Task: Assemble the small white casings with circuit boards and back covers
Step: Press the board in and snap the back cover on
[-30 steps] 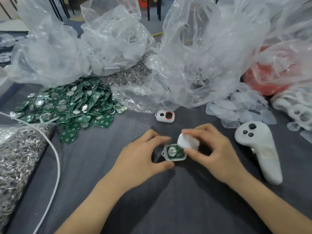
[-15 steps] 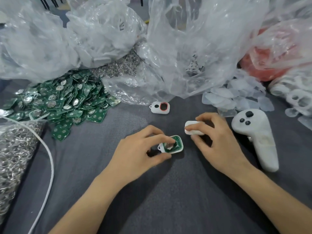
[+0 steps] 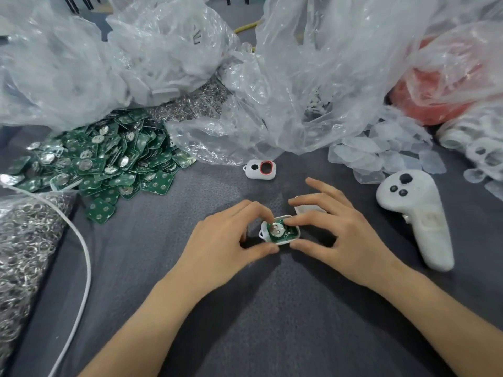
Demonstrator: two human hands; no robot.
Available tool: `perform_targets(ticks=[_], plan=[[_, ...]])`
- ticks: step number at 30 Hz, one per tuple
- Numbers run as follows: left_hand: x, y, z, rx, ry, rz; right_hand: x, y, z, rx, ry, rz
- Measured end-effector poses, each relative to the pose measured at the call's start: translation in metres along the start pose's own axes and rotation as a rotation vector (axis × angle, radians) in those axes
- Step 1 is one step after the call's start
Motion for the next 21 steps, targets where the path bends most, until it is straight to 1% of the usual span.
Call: perform_targets(ticks=[14, 21], plan=[[-0.0001, 0.0008, -0.0026, -0.015, 0.032, -0.021, 0.0015, 0.0028, -0.0017, -0.011, -0.011, 0.056], [-0.0007, 0.0003, -0.0012, 0.019, 0.034, -0.080, 0.0016, 0.0042, -0.0002, 0.024, 0.019, -0.025]])
Point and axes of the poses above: each hand's wrist, its own x-axis towards the middle knuckle, its own z-axis out of the back of the hand, y = z × x, the point moved 1 cm from there along x, towards the middle knuckle, and after that the axes turned 3 degrees about z, right-handed, at the moved point
